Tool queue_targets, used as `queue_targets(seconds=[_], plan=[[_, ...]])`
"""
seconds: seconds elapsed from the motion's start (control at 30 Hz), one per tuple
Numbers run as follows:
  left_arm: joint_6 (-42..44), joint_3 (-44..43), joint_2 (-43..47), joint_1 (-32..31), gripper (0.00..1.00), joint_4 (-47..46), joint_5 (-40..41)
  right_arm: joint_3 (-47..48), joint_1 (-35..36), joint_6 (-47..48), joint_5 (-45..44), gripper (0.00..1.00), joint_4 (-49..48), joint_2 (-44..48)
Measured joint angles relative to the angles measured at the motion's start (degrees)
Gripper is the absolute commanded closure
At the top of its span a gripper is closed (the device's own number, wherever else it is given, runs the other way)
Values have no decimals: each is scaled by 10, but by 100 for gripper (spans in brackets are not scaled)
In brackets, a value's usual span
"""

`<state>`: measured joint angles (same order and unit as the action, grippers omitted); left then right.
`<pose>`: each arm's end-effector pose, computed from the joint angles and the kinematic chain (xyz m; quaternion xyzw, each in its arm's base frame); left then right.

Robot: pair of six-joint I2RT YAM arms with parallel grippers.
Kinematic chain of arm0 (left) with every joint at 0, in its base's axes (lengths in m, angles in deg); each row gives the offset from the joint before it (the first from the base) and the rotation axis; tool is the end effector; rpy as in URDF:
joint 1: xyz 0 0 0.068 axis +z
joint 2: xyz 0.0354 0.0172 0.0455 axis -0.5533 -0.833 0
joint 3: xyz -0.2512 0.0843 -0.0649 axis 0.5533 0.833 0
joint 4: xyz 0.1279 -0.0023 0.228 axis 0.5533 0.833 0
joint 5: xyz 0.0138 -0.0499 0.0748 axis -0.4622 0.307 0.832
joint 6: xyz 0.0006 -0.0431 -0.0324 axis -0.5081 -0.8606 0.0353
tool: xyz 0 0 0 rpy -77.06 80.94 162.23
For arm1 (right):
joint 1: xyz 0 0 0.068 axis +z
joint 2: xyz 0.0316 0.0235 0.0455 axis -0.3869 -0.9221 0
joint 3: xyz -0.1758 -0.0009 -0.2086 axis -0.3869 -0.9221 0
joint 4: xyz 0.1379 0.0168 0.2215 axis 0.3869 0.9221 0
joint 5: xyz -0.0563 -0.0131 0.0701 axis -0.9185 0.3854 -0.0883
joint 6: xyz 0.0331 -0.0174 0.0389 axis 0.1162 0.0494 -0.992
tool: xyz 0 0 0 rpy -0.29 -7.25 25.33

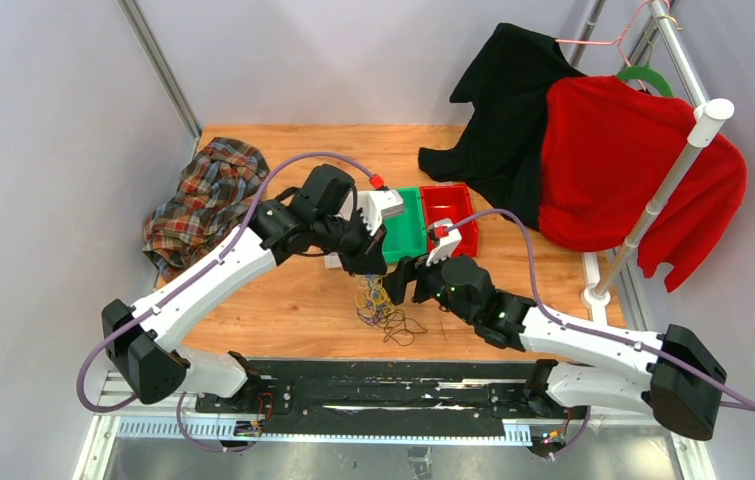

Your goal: Untangle the cables

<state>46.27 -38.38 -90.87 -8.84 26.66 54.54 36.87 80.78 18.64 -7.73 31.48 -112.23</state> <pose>0.1931 -0.2019 0.3494 0.4449 0.7778 -0.3599 0.2601 0.1335 0.1988 0.2592 -0.1231 0.7644 0.3692 0.5141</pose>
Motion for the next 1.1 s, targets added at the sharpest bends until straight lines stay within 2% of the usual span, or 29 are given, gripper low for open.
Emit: queue_targets(seconds=[0.33,0.63,0.9,1.1], plan=[[-28,-31,12,27,99,4,-47,3,0,-31,12,21,-57,-91],[-34,-101,31,67,99,28,-106,-12,0,-53,11,28,-83,-164],[-28,-226,37,89,100,65,-113,-80,0,-73,-8,30,-78,-164],[-22,-371,33,93,100,88,-94,-99,0,-81,-16,32,-67,-164]])
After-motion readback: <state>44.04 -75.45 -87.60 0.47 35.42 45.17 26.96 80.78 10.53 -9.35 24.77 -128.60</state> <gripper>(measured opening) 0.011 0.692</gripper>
